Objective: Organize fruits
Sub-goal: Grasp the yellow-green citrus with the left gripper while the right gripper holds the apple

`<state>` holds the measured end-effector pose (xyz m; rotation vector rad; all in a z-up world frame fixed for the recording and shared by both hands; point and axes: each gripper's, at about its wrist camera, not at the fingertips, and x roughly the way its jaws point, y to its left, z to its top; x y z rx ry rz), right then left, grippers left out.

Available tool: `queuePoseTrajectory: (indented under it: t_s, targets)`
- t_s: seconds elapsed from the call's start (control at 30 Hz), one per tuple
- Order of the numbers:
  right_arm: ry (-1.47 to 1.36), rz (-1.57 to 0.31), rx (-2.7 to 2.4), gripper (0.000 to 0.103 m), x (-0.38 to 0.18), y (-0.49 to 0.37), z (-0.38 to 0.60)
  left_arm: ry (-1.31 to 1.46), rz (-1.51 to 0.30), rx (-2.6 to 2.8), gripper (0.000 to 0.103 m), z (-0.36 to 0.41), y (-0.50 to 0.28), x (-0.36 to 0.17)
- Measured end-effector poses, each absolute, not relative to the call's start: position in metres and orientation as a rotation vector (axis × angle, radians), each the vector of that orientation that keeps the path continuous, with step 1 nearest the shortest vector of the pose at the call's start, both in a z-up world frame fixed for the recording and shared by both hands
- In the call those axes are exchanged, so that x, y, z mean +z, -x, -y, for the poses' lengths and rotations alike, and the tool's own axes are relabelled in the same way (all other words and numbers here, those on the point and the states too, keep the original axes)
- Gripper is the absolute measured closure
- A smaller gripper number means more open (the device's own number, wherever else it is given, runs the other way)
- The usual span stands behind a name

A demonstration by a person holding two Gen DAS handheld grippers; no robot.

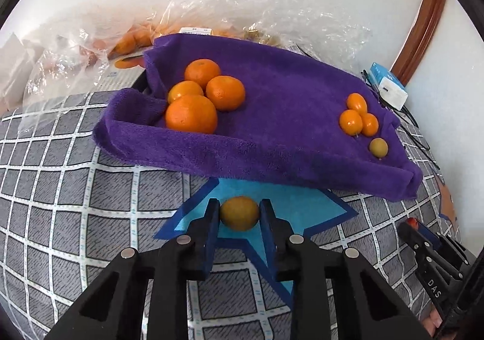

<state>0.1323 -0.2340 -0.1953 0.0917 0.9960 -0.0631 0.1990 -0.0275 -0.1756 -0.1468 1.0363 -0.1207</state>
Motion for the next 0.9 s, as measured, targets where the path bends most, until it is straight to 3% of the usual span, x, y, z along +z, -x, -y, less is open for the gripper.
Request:
queuePoseTrajectory:
  t_s: [0.5, 0.9]
  targets:
    - [-0.081, -0.930, -0.047, 0.079, -0.143, -0.126, 0.208, 0.215, -0.944, -0.056, 0.078, -0.044, -0.156, -0.116]
    - [-0.082, -0.879, -0.042, 0.079, -0.105, -0.123, 0.194, 0.204, -0.885, -0.058, 0.078, -0.053, -0.146, -0.079]
